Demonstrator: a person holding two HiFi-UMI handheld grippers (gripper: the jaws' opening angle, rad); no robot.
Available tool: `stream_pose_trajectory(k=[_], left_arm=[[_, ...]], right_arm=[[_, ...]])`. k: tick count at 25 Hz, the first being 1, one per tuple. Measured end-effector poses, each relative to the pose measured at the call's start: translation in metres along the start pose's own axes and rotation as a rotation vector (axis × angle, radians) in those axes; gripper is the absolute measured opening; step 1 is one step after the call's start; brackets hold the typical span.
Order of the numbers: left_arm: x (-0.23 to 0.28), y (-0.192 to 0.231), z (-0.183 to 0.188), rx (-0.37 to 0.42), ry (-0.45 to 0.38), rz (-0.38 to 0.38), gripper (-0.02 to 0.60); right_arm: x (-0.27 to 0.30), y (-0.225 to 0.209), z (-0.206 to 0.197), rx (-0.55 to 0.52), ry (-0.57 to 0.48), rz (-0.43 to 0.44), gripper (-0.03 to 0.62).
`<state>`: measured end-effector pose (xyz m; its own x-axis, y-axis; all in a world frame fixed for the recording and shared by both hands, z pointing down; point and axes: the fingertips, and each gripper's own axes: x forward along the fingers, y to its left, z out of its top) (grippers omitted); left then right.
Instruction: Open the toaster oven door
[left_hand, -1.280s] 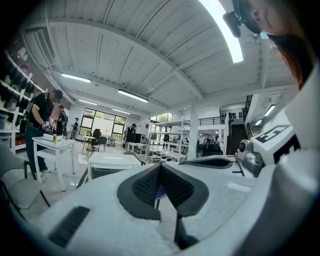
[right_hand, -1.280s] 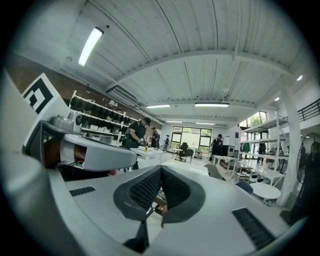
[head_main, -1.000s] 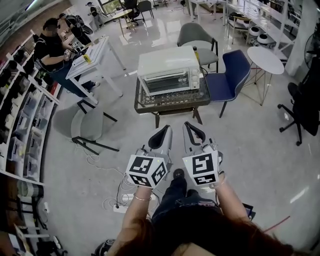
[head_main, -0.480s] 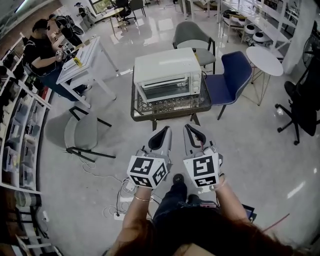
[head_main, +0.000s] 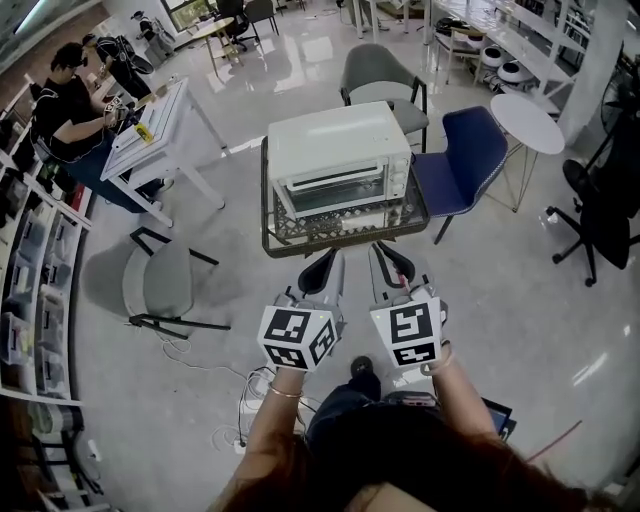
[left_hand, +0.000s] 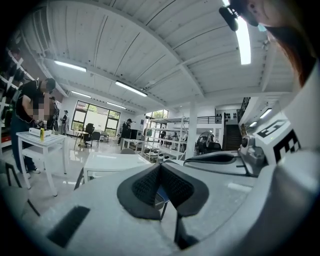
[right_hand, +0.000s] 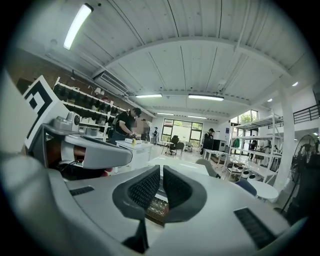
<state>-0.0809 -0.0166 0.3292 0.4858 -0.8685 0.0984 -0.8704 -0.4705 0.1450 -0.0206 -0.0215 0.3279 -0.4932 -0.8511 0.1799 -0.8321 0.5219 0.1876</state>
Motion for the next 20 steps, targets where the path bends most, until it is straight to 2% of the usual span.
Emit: stream_pose_trajectory(k=[7, 13, 20], left_arm=[[0.014, 0.031, -0.002, -0.003, 0.021, -0.015, 0.014], [0.027, 0.051, -0.007, -0.045, 0.028, -0.03, 0.014], [0.048, 0.062, -0.02, -0.073, 0.064, -0.03, 0.015]], right_arm=[[0.029, 0.002, 0.003, 0.005, 0.026, -0.036, 0.013], [0.047, 0.0, -0.005, 0.004, 0.053, -0.063, 0.021], [0.067, -0.013, -0.02, 0.033, 0.082, -0.059, 0.043]])
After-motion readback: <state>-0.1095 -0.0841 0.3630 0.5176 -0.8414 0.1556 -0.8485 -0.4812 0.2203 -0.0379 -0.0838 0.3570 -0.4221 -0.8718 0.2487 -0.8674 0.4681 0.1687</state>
